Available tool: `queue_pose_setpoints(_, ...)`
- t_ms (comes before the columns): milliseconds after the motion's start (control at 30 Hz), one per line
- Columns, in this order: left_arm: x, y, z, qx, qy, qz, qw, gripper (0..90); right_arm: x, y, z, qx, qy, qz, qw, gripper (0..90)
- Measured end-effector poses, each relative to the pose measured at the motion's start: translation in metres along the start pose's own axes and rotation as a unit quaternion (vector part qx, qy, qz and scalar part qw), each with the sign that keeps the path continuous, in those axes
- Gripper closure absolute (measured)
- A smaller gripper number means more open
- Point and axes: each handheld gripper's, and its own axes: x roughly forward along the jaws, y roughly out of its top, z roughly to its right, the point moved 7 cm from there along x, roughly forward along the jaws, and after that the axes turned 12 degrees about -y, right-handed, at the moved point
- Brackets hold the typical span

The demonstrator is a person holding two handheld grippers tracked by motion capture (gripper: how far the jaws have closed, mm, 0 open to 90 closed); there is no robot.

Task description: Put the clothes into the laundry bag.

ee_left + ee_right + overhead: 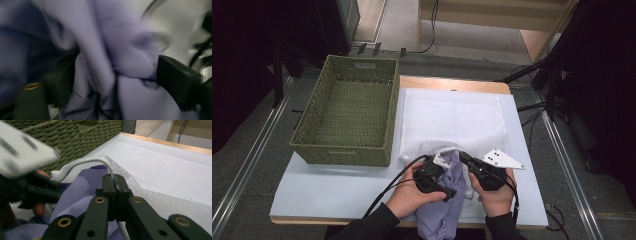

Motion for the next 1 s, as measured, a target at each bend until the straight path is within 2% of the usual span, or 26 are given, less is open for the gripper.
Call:
queue_pose_setpoints(33, 0.0, 0.001, -0.001, 0.006, 0.006, 0.004, 1.0, 41.8, 0.0, -0.001, 0.0, 0.0, 0.001, -0.001, 1.0, 90.0)
queue_pose_setpoints(67, -0.003, 0.002, -0.001, 0.005, 0.002, 0.01, 0.9999, 56.8, 0.0, -0.001, -0.001, 0.0, 0.002, -0.001, 1.0, 90.0)
queue_pose_setpoints(100, -0.006, 0.005, 0.0, -0.002, -0.011, 0.019, 0.9998, 68.7, -0.001, 0.0, -0.002, -0.003, 0.003, 0.0, 1.0, 90.0)
queue_pose_setpoints(133, -0.011, 0.009, 0.0, -0.01, -0.025, 0.033, 0.9991, 75.6, -0.001, 0.0, -0.003, -0.002, 0.004, 0.001, 1.0, 90.0)
queue_pose_setpoints(167, -0.016, 0.013, 0.0, -0.014, -0.035, 0.047, 0.9982, 78.6, -0.001, 0.0, -0.004, -0.004, 0.005, 0.002, 1.0, 90.0)
queue_pose_setpoints(233, -0.027, 0.022, 0.0, -0.025, -0.049, 0.088, 0.9946, 80.2, -0.002, 0.002, -0.005, -0.004, 0.006, 0.003, 1.0, 90.0)
queue_pose_setpoints(267, -0.033, 0.027, -0.001, -0.03, -0.055, 0.11, 0.992, 80.4, -0.003, 0.002, -0.006, -0.004, 0.006, 0.004, 1.0, 90.0)
queue_pose_setpoints(333, -0.038, 0.033, -0.006, -0.04, -0.051, 0.143, 0.9876, 80.5, -0.003, 0.003, -0.006, -0.004, 0.006, 0.007, 1.0, 90.0)
queue_pose_setpoints(367, -0.036, 0.034, -0.011, -0.037, -0.032, 0.145, 0.9882, 80.4, -0.003, 0.003, -0.006, -0.003, 0.006, 0.007, 1.0, 90.0)
queue_pose_setpoints(400, -0.032, 0.032, -0.018, -0.035, -0.003, 0.139, 0.9896, 79.4, -0.003, 0.003, -0.006, -0.003, 0.007, 0.007, 0.9999, 90.0)
queue_pose_setpoints(433, -0.026, 0.028, -0.025, -0.031, 0.025, 0.122, 0.9917, 75.9, -0.002, 0.002, -0.006, -0.004, 0.007, 0.006, 1.0, 90.0)
queue_pose_setpoints(467, -0.019, 0.024, -0.031, -0.031, 0.036, 0.107, 0.9931, 69.4, -0.002, 0.002, -0.007, -0.006, 0.007, 0.005, 0.9999, 90.0)
queue_pose_setpoints(500, -0.015, 0.02, -0.033, -0.036, 0.03, 0.093, 0.9946, 60.3, -0.001, 0.001, -0.007, -0.005, 0.007, 0.003, 1.0, 90.0)
queue_pose_setpoints(533, -0.014, 0.017, -0.032, -0.039, 0.017, 0.092, 0.9949, 52.6, -0.001, 0.0, -0.007, -0.005, 0.006, 0.002, 1.0, 90.0)
queue_pose_setpoints(567, -0.016, 0.016, -0.029, -0.036, 0.01, 0.097, 0.9945, 45.8, -0.001, 0.0, -0.007, -0.005, 0.007, 0.001, 1.0, 90.0)
queue_pose_setpoints(633, -0.024, 0.016, -0.023, -0.019, 0.011, 0.101, 0.9947, 31.8, 0.0, -0.001, -0.004, -0.004, 0.004, 0.0, 1.0, 90.0)
queue_pose_setpoints(700, -0.037, 0.016, -0.016, -0.006, 0.005, 0.107, 0.9943, 24.0, 0.001, -0.003, -0.002, 0.0, 0.003, -0.002, 1.0, 90.0)
queue_pose_setpoints(833, -0.057, 0.012, -0.005, 0.0, -0.009, 0.113, 0.9935, 20.5, 0.002, -0.004, -0.001, 0.001, 0.001, -0.004, 1.0, 90.0)
queue_pose_setpoints(900, -0.052, 0.004, 0.0, 0.002, -0.015, 0.084, 0.9963, 19.1, 0.003, -0.004, -0.001, 0.0, 0.001, -0.004, 1.0, 90.0)
queue_pose_setpoints(933, -0.045, -0.001, 0.002, 0.002, -0.013, 0.061, 0.9981, 18.1, 0.003, -0.004, -0.001, 0.001, 0.0, -0.004, 1.0, 90.0)
queue_pose_setpoints(1000, -0.027, -0.009, 0.002, 0.002, -0.001, 0.019, 0.9998, 17.2, 0.003, -0.005, -0.002, 0.0, 0.001, -0.006, 1.0, 90.0)
